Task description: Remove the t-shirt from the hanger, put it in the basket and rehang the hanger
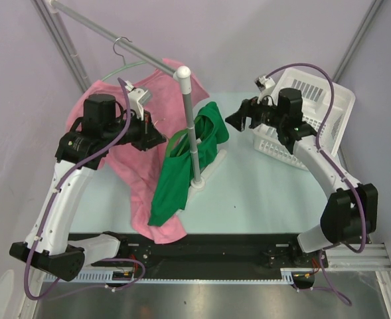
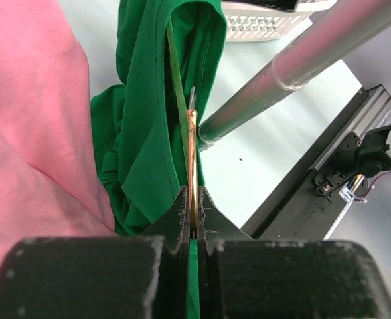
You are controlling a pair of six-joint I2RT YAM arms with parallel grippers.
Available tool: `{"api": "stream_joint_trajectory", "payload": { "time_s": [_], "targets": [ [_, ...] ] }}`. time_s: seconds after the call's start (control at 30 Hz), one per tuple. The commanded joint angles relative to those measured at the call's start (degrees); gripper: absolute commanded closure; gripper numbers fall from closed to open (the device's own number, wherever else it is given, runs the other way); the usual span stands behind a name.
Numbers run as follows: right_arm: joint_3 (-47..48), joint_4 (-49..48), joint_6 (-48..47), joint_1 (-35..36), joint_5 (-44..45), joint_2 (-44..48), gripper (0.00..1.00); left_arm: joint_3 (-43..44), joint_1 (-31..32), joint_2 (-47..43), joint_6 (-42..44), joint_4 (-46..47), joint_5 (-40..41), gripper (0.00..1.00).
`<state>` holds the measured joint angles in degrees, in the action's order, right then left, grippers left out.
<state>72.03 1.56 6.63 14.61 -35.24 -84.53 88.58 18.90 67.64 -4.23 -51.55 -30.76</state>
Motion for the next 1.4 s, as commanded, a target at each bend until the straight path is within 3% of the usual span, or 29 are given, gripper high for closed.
{"api": "stream_joint_trajectory", "payload": {
  "time_s": [0.0,0.23,0.27,0.33,0.4,0.47,0.67,0.73,0.8,0.93,1.07,1.2,1.23,1.27,1.33,1.37],
  "targets": [
    [2.9,-6.2,-4.6,2.1,-0.4,-4.6,0.14,3.0,0.4,-0.4,0.5,1.2,-4.2,1.00],
    [8.7,-8.7,-3.3,5.2,3.1,-13.8,0.21,2.9,0.4,-0.6,0.4,1.0,-4.2,1.00],
    [9.4,-8.6,-2.9,5.4,5.0,-14.3,0.34,2.9,0.4,-0.7,0.4,0.8,-4.0,1.00],
    [11.5,-7.8,-2.9,5.7,5.3,-15.3,0.48,2.8,0.4,-0.7,0.6,0.6,-4.0,1.00],
    [12.2,-7.6,-2.0,6.0,8.5,-15.4,0.83,2.4,0.4,-0.9,0.6,0.5,-3.9,1.00],
    [12.4,-6.8,-1.1,6.0,15.9,-14.0,1.00,2.0,0.4,-1.1,0.5,0.7,-3.0,1.00],
    [9.8,-11.3,8.2,3.5,20.9,-10.0,1.00,-0.4,0.4,-1.7,0.0,2.3,-3.6,1.00],
    [10.7,-9.9,10.2,3.8,29.3,-9.5,1.00,-0.9,0.4,-1.8,-0.3,2.7,-3.7,1.00],
    [12.0,-6.5,13.2,2.9,34.2,-10.4,1.00,-1.1,0.4,-2.1,-0.3,2.8,-4.3,1.00],
    [16.7,9.4,30.2,-1.2,43.2,-14.5,1.00,-1.6,0.4,-3.0,0.2,2.5,-4.7,1.00],
    [15.7,15.1,42.5,-7.0,42.5,-16.4,1.00,-1.7,0.4,-3.7,0.9,1.9,-4.8,1.00],
    [12.1,10.8,41.4,-7.1,42.7,-13.5,1.00,-1.4,0.4,-3.6,2.0,1.0,-4.8,1.00],
    [11.0,0.6,38.7,-6.5,37.2,-12.9,1.00,-1.2,0.4,-3.3,2.1,0.8,-5.1,1.00],
    [11.5,-0.9,32.1,-5.9,34.0,-13.5,1.00,-1.0,0.4,-3.2,2.2,0.7,-5.4,1.00],
    [25.3,14.7,27.0,-3.3,39.6,-17.3,1.00,-0.9,0.4,-2.9,2.3,0.7,-6.0,1.00],
    [28.9,20.6,29.5,-3.4,42.8,-20.3,1.00,-0.9,0.4,-2.9,2.4,0.7,-5.8,1.00]
  ]
}}
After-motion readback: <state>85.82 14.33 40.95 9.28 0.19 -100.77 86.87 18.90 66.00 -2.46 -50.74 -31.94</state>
